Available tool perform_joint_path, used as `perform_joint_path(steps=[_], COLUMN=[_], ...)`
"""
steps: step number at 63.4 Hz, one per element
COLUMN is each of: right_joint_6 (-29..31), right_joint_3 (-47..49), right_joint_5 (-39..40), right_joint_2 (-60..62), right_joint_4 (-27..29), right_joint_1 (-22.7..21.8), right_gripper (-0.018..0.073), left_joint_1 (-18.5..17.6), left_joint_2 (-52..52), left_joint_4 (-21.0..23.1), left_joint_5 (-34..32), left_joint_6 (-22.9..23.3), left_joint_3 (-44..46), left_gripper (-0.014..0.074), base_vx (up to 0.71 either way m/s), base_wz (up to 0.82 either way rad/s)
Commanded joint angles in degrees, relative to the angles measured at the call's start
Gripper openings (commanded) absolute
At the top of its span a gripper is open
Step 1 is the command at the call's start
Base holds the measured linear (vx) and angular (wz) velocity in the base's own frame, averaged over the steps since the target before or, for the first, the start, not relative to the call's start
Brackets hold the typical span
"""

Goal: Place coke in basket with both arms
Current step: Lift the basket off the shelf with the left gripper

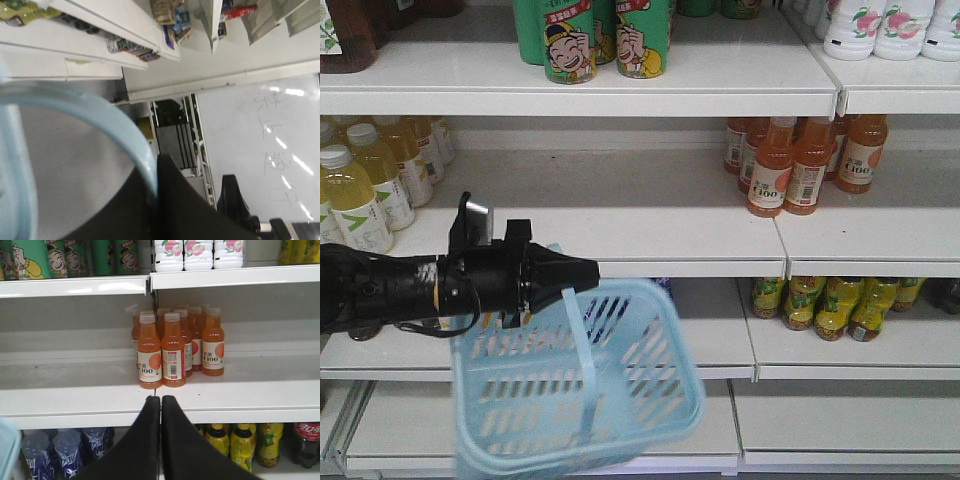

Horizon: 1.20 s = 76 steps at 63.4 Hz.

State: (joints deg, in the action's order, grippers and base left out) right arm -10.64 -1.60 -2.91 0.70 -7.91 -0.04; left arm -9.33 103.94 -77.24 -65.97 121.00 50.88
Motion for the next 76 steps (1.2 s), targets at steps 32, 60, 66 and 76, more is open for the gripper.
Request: perform_joint_path(steps=[32, 60, 66, 76], right_joint_6=[0.33, 0.33, 0.33, 0.33], right_joint_3=[-0.86, -0.86, -0.86, -0.86], right_joint_5=[3.92, 3.92, 3.92, 3.92], right_joint_2=[0.83, 0.83, 0.83, 0.83], right_joint_4=[-0.32, -0.32, -0.32, -0.32], right_joint_1=[-0.4, -0.4, -0.4, -0.4], right_gripper=[-0.0005, -0.0005, -0.0005, -0.0005], left_joint_1=[-13.04, -14.48, -14.48, -14.48], left_joint_2=[-21.65, -23.38, -23.38, -23.38], left_joint_4=[6.51, 7.62, 7.79, 13.47], left_joint_5=[-12.95, -12.95, -12.95, -12.95], left_joint_6=[0.28, 0.28, 0.28, 0.28], left_joint_3=[-7.67, -7.67, -7.67, -7.67], left_gripper=[-0.0008, -0.0008, -0.0008, -0.0008], base_vx=[0.0, 0.0, 0.0, 0.0], base_wz=[0.0, 0.0, 0.0, 0.0])
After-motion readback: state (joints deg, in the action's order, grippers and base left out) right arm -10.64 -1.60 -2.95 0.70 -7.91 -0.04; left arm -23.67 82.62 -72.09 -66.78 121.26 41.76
